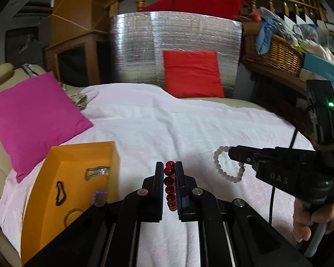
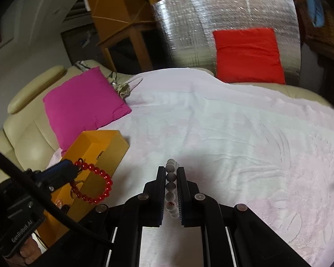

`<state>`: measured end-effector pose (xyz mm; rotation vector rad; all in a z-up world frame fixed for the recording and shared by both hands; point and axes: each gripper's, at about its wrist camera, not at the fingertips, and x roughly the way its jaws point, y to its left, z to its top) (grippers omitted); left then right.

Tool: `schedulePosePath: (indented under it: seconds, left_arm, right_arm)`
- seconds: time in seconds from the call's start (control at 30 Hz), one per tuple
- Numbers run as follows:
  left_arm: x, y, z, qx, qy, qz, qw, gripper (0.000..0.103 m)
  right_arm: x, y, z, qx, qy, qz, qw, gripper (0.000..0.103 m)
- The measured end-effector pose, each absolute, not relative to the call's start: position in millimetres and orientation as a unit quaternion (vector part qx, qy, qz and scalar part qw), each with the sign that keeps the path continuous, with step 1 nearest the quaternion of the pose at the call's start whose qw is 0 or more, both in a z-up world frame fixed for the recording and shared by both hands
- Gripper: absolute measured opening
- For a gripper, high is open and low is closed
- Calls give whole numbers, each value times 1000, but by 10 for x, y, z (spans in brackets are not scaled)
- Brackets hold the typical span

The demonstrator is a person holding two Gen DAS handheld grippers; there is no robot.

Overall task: Organize jewelry
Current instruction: 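Lift both bracelets and carry them over the orange box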

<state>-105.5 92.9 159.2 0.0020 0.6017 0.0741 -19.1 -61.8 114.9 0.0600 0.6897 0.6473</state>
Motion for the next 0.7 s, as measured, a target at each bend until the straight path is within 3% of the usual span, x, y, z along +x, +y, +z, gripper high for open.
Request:
schedulePosePath:
  seconds: [0.7]
  left_arm:
    - [-1265, 1227, 1614, -34, 284, 84, 955, 10]
  right_arm:
    - [-685, -251, 1477, -56, 258, 318, 911, 11]
